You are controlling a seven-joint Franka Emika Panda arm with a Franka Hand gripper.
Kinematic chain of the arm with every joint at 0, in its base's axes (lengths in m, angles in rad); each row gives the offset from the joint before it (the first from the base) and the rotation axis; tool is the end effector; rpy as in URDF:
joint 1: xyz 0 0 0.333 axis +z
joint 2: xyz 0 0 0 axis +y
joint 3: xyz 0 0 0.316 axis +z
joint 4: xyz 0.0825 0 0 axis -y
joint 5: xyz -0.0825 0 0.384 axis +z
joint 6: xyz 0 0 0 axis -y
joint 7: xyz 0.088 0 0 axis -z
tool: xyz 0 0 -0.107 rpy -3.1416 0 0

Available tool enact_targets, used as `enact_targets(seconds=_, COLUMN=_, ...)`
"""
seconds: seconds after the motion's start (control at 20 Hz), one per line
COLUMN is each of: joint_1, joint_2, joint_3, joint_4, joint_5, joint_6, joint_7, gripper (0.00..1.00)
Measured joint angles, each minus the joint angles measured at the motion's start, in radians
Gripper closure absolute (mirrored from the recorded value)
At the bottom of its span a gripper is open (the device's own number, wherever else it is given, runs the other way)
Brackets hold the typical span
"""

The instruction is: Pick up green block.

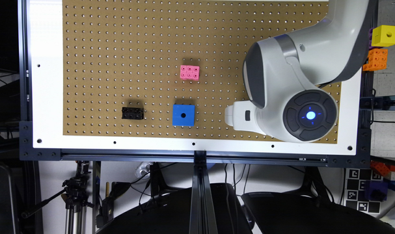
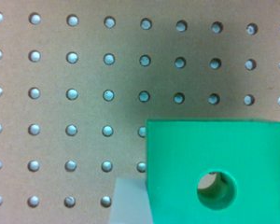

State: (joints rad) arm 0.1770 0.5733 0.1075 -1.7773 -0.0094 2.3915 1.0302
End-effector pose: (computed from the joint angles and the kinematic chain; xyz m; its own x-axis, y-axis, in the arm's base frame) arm 0.6393 0.1806 0.2410 0.7270 -0.6863 -0.0216 -0.6861 -0.7247 -0.0641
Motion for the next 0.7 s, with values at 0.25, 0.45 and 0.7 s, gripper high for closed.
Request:
enact_targets(seconds=0.25, joint_1=0.0, joint_2=-0.071, joint_3=0.0, joint_4=0.0, joint_5=0.0001, joint_6=-0.073, joint_7=0.004, gripper=1.0)
enact_targets(seconds=0.45, joint_1=0.0, joint_2=-0.073, joint_3=0.0, joint_4=0.0, joint_5=0.0001, joint_6=-0.077, joint_7=0.006, gripper=1.0)
enact_targets(seconds=0.7, joint_1=0.0, joint_2=-0.073, joint_3=0.0, joint_4=-0.001, joint_5=0.0001, joint_6=-0.077, joint_7=0.006, gripper=1.0)
